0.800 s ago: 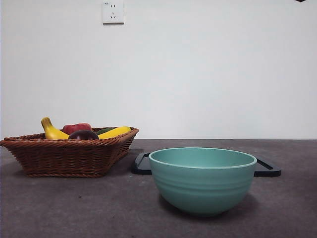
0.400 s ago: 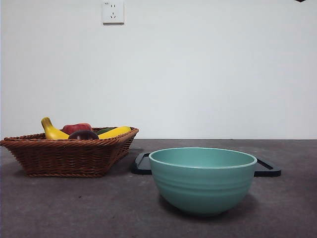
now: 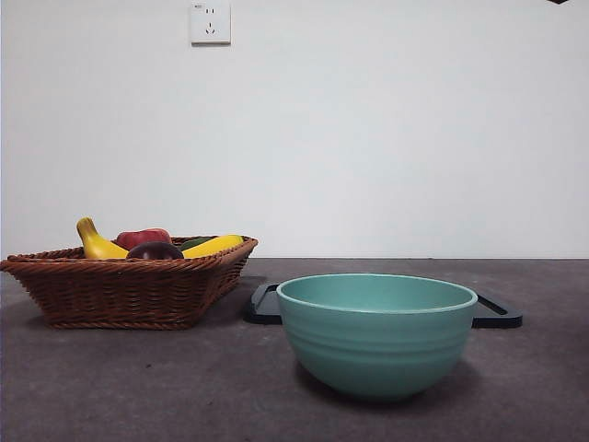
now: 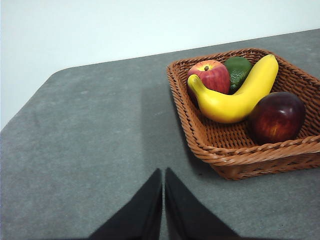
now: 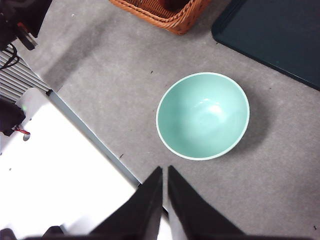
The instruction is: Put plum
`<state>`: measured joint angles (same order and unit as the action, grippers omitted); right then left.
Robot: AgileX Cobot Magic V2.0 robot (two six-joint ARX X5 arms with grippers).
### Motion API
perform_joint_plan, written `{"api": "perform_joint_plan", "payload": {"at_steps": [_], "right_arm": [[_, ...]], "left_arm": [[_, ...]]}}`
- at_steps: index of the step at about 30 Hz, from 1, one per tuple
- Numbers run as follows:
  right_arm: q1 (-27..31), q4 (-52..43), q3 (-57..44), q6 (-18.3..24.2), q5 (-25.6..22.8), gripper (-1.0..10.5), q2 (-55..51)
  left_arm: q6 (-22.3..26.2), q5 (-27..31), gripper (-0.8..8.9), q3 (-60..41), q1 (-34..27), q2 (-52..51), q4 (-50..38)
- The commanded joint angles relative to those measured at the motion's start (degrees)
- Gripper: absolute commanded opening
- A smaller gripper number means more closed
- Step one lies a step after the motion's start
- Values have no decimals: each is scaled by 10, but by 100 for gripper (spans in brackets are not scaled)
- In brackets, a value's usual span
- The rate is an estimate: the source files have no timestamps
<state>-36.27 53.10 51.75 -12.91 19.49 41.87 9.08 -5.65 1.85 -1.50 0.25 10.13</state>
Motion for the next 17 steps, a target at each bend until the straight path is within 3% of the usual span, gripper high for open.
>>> {"api": "perform_joint_plan", "payload": {"at_steps": [1,5,9,17], "right_arm": [[-3,-4,9,1,0,6,3],[0,-14,9,34,-15,6,2],[45,-68,2,74,-55,6,-13],[235,-221,-93,128,-62,6,-113]], "left_arm": [[-4,2,7,-12,-2,-1,5],[-4,2,7,-12,-2,-1,5],[-4,2,7,-12,-2,-1,5],[-4,2,7,-12,-2,-1,5]]}}
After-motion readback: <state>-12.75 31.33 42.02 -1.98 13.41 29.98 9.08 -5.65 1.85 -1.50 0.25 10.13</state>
